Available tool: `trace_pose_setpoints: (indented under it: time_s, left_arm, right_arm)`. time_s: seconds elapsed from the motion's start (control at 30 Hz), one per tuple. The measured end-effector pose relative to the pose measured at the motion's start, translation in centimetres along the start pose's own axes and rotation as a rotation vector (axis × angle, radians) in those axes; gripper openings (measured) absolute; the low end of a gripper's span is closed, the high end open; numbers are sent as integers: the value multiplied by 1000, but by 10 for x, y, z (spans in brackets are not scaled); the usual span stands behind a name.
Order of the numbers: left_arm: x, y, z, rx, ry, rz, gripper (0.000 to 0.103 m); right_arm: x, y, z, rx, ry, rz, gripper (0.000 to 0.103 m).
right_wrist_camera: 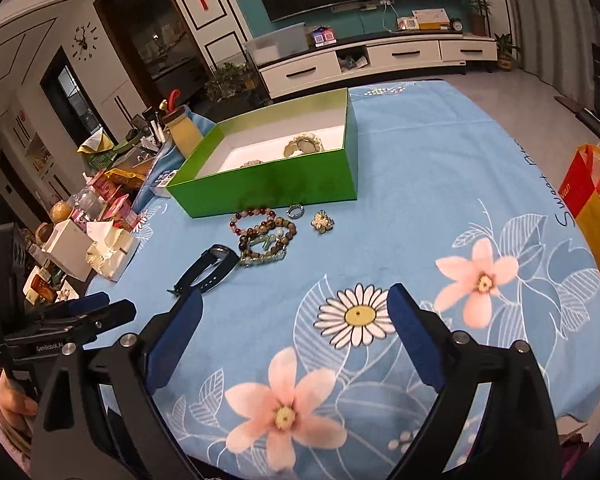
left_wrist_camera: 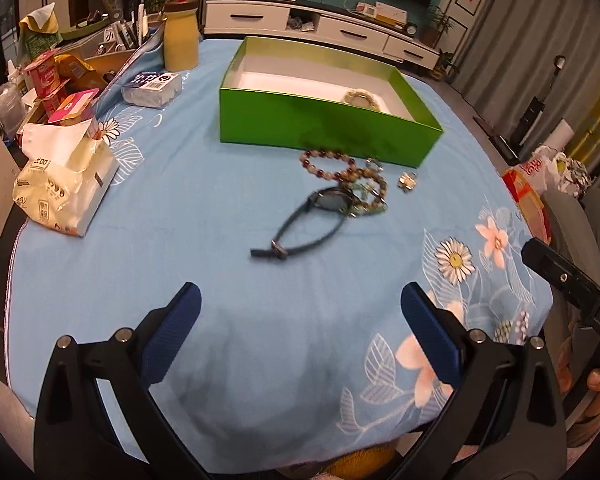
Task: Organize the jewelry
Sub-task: 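Withdraw both open tools from the green box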
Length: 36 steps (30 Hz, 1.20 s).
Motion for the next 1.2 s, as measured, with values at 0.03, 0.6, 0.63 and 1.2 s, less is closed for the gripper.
trace_pose_setpoints:
  time_s: [0.03, 0.6, 0.63, 1.2]
  left_arm:
    - [-5, 4, -4, -2, -11, -1, 101]
    - [-29, 54, -50, -77, -9, -2, 101]
    - [-29, 57, -52, -80, -9, 2, 101]
    - [2, 61, -65, -83, 61, 58, 101]
  right_arm:
    - [1, 3, -3, 0, 3, 2, 94]
    - [11, 53, -43, -45, 37, 31, 94]
    - [12, 56, -45, -50, 41, 31, 94]
    - [-12, 66, -40, -59, 27, 18, 94]
Point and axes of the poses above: each gripper's, at about its wrist camera, not at the fingertips, and y roughly against the way its jaws point, x to its left, z to its top, the point moved 8 cm from there along -y, roughly the way its jaws point, and after that the axes turned 15 degrees about -y, right-handed, at the moved point
